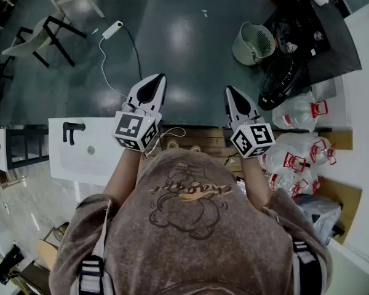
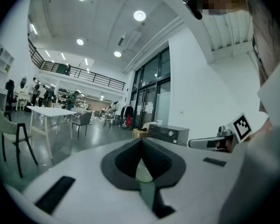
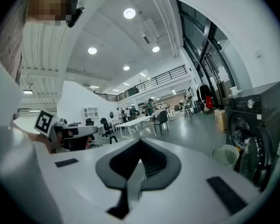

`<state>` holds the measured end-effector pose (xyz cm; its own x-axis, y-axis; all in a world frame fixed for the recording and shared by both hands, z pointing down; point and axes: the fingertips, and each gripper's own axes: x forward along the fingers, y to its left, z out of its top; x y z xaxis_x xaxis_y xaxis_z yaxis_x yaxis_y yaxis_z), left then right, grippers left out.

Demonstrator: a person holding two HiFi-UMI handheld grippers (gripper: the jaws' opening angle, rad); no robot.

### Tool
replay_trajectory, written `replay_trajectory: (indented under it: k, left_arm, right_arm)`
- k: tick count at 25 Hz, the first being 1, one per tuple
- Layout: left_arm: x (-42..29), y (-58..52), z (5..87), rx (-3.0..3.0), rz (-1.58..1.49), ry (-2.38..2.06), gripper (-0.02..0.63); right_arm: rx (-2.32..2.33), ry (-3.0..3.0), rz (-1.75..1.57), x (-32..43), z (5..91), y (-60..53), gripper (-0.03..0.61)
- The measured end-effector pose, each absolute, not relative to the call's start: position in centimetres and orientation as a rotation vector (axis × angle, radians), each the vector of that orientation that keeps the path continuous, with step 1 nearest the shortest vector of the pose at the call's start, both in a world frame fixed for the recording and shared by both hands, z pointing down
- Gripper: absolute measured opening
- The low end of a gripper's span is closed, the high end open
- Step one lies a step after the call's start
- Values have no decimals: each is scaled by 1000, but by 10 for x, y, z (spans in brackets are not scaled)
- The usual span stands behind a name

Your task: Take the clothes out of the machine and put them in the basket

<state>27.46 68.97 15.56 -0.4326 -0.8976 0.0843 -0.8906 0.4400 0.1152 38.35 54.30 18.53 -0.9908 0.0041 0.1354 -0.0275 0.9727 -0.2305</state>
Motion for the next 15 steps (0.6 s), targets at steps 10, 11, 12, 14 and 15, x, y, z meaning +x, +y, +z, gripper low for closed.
replay_trajectory:
  k: [10,11,12,14,15]
  left_arm:
    - [252,696,167,1636,-81,-2527,3]
    - [250,697,169,1640,-78,-2520,3]
    - [248,697,171,1642,-77,-2514,3]
    - [242,696,174,1641,-80,-2507,3]
    - [239,695,174,1641,-82,-2505,3]
  right_arm:
    - [45,-2997,385,359,190,557,-6]
    - [52,-2994,383,359,191,558,-6]
    - [60,-2990,381,358,192,558,-6]
    - [78,-2979,381,358,194,556,-6]
    - [90,-2973,385,357,195,553,-6]
